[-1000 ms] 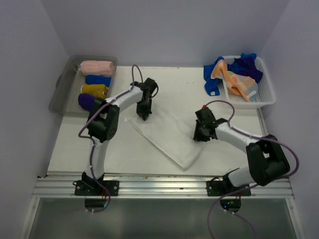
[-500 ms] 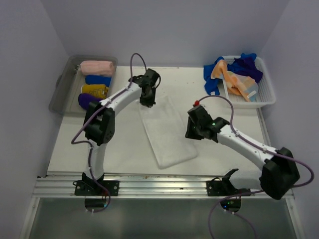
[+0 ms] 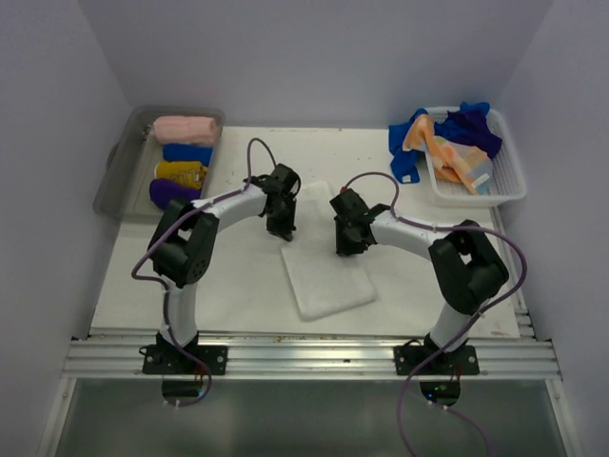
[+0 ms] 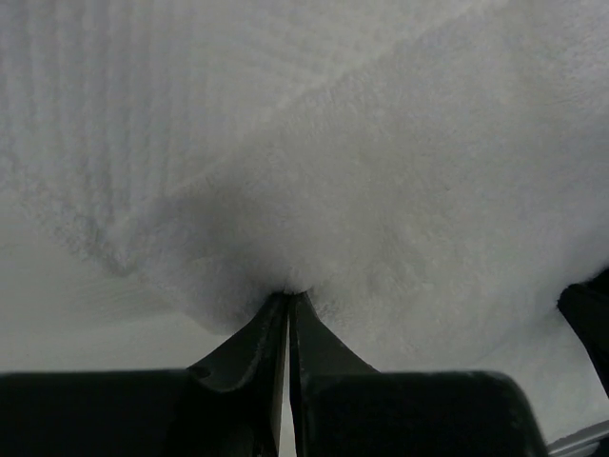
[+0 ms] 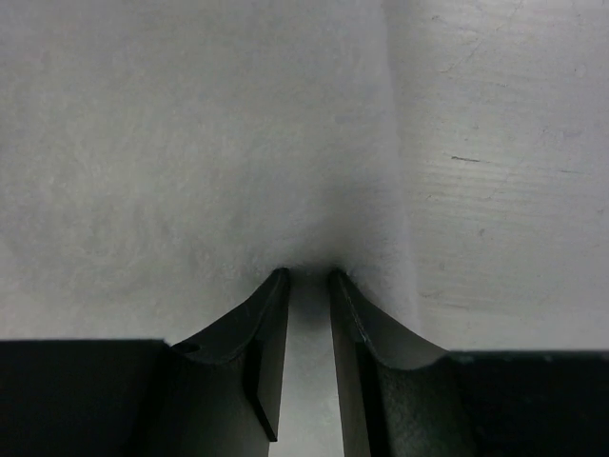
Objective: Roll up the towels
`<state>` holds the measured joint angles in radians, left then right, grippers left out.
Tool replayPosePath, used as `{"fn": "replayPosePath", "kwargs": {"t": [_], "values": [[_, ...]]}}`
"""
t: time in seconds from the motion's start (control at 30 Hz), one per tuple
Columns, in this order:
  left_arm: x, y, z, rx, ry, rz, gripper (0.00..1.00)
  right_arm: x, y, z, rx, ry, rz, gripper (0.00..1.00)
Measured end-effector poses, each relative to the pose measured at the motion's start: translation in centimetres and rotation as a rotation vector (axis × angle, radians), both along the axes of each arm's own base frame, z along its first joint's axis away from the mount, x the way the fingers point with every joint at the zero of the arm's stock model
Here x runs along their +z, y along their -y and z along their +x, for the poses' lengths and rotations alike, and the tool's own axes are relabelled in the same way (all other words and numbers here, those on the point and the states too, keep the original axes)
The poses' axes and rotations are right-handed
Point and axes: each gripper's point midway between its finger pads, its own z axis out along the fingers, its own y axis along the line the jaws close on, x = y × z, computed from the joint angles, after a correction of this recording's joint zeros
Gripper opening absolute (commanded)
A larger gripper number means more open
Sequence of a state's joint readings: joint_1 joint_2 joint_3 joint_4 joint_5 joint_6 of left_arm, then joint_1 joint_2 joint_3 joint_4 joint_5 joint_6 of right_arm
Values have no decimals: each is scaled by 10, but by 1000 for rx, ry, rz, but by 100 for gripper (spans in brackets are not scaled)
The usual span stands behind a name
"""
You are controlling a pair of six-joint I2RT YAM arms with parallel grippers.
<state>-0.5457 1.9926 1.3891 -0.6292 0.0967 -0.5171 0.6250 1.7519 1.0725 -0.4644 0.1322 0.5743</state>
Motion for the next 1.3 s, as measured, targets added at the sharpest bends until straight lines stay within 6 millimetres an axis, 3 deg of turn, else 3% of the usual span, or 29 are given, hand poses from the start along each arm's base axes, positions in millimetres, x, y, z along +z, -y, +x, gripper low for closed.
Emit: {"fn": "replayPosePath", "kwargs": {"t": [0.33, 0.5, 0.67, 0.77, 0.83, 0.93, 1.07, 1.2, 1.3], "values": [[3, 22, 59, 1, 56, -10, 9, 3, -4, -14, -50, 40, 139, 27], [12, 10, 63, 10, 97, 36, 15, 33, -3, -26, -43, 70, 171, 31], [50, -14, 27, 16, 133, 42, 11, 71, -4, -33, -19, 137, 197, 23], [71, -15, -9, -15, 148, -21, 10, 74, -14, -47, 25, 129, 192, 23], [74, -13, -38, -48, 130, -57, 10, 70, -22, -61, 61, 105, 183, 23], [62, -7, -71, -95, 74, -94, 10, 62, -31, -79, 96, 69, 190, 23], [27, -13, -105, -116, -31, -105, 10, 31, -22, -98, 88, -8, 155, 24], [-5, -20, -116, -109, -87, -75, 2, -1, -11, -108, 69, -82, 87, 22], [-4, -18, -114, -107, -99, -84, 3, 1, -12, -107, 67, -70, 90, 24]]}}
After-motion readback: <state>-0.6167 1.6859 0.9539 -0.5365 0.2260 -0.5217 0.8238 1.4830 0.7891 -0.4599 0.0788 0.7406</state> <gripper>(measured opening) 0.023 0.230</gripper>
